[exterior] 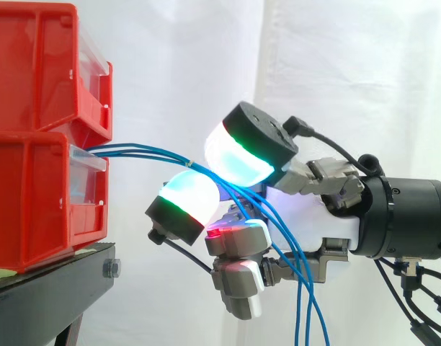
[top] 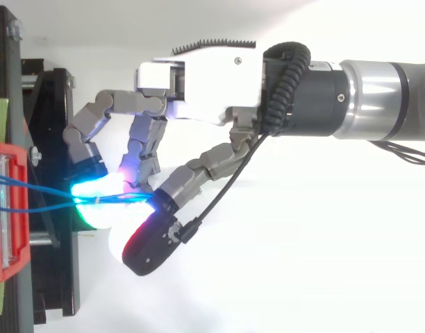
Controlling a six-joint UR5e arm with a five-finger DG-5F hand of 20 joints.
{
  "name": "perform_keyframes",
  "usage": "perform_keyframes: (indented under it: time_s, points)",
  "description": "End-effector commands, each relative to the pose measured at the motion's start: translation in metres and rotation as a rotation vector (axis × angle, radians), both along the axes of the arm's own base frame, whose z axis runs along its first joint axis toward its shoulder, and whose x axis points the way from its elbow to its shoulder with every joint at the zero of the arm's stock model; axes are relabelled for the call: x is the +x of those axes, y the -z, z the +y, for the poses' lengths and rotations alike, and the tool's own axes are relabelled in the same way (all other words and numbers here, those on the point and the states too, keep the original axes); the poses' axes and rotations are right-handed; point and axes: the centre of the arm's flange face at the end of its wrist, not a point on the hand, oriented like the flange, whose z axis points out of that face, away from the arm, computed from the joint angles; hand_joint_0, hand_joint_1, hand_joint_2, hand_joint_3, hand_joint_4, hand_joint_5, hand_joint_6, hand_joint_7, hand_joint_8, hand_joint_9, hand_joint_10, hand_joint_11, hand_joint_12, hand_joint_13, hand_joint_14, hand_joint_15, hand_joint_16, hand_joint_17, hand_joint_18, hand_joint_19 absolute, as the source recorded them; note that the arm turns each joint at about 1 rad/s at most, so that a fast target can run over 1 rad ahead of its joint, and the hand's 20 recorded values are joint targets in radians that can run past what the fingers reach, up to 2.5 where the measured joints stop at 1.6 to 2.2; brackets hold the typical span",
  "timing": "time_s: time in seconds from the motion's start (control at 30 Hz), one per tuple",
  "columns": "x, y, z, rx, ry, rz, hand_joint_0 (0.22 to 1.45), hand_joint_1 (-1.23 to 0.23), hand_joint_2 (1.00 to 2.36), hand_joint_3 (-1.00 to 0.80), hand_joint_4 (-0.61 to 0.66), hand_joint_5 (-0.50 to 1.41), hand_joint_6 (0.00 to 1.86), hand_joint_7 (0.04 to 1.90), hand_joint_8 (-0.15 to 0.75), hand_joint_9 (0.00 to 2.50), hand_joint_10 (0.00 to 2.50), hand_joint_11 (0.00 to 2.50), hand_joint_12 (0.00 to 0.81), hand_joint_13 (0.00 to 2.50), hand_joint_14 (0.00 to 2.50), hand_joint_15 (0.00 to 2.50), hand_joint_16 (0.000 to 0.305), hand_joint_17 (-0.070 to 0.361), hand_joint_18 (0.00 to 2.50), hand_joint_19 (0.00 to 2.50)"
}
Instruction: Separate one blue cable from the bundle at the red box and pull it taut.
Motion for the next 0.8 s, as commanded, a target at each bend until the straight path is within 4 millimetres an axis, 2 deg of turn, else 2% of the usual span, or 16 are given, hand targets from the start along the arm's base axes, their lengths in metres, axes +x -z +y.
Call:
perform_keyframes:
  time_s: [0.0, 0.1, 0.2, 0.27, 0.33, 0.4, 0.43, 0.5, 0.57, 0.63, 0.7, 0.77]
  points:
    - [0.0, -0.0001, -0.0002, 0.0, 0.0, 0.0, 0.46, -0.69, 1.0, -0.5, 0.12, -0.12, 0.85, 1.05, 0.356, 1.28, 0.02, 1.23, 0.423, 1.26, 0.03, 0.87, 0.045, 0.102, 1.08, 0.81]
    - [0.0, -0.0001, -0.0002, 0.0, 0.0, 0.0, 0.48, -0.6, 1.0, -0.5, 0.11, -0.12, 0.84, 1.06, 0.346, 1.27, 0.02, 1.23, 0.411, 1.25, 0.03, 0.87, 0.042, 0.095, 1.05, 0.83]
    - [0.0, -0.0001, -0.0002, 0.0, 0.0, 0.0, 0.58, -0.56, 1.0, -0.5, 0.07, -0.13, 0.83, 1.1, 0.312, 1.25, 0.03, 1.24, 0.376, 1.22, 0.03, 0.89, 0.036, 0.08, 0.98, 0.89]
    - [0.0, -0.0001, -0.0002, 0.0, 0.0, 0.0, 0.62, -0.59, 1.0, -0.5, 0.05, -0.13, 0.83, 1.12, 0.308, 1.25, 0.03, 1.24, 0.375, 1.21, 0.03, 0.89, 0.035, 0.078, 0.97, 0.89]
    - [0.0, -0.0001, -0.0002, 0.0, 0.0, 0.0, 0.62, -0.67, 1.01, -0.37, 0.04, -0.14, 0.85, 1.13, 0.314, 1.23, 0.03, 1.24, 0.38, 1.21, 0.03, 0.9, 0.035, 0.078, 0.96, 0.91]
    - [0.0, -0.0001, -0.0002, 0.0, 0.0, 0.0, 0.62, -0.71, 1.02, -0.31, 0.04, -0.14, 0.86, 1.12, 0.315, 1.21, 0.03, 1.24, 0.382, 1.2, 0.03, 0.89, 0.035, 0.079, 0.96, 0.9]
    - [-0.0003, 0.0006, -0.0002, 0.0, 0.0, 0.001, 0.64, -0.8, 1.02, -0.26, 0.03, -0.15, 0.86, 1.14, 0.311, 1.2, 0.03, 1.24, 0.384, 1.19, 0.03, 0.9, 0.036, 0.08, 0.95, 0.9]
    - [-0.0003, 0.0006, -0.0002, 0.0, 0.0, 0.001, 0.67, -0.87, 1.02, -0.25, -0.01, -0.16, 0.88, 1.17, 0.307, 1.18, 0.03, 1.24, 0.383, 1.18, 0.03, 0.9, 0.037, 0.082, 0.96, 0.89]
    - [0.0, -0.0001, 0.0, 0.0, -0.001, 0.0, 0.73, -0.93, 1.02, -0.27, -0.05, -0.17, 0.89, 1.25, 0.301, 1.16, 0.03, 1.25, 0.387, 1.17, 0.03, 0.89, 0.038, 0.085, 0.96, 0.88]
    - [-0.0003, 0.0006, -0.0001, 0.0, -0.001, 0.001, 0.8, -0.95, 1.01, -0.39, -0.09, -0.17, 0.9, 1.23, 0.297, 1.14, 0.03, 1.25, 0.382, 1.14, 0.03, 0.89, 0.039, 0.088, 0.94, 0.87]
    - [-0.0003, 0.0006, -0.0001, 0.0, -0.001, 0.001, 0.83, -0.95, 1.0, -0.5, -0.09, -0.17, 0.92, 1.22, 0.291, 1.14, 0.03, 1.25, 0.38, 1.13, 0.03, 0.89, 0.04, 0.09, 0.93, 0.87]
    - [0.0, -0.0001, 0.0, 0.0, -0.001, 0.0, 0.83, -0.95, 1.0, -0.5, -0.1, -0.16, 0.93, 1.23, 0.294, 1.15, 0.03, 1.24, 0.378, 1.13, 0.03, 0.88, 0.041, 0.093, 0.94, 0.86]
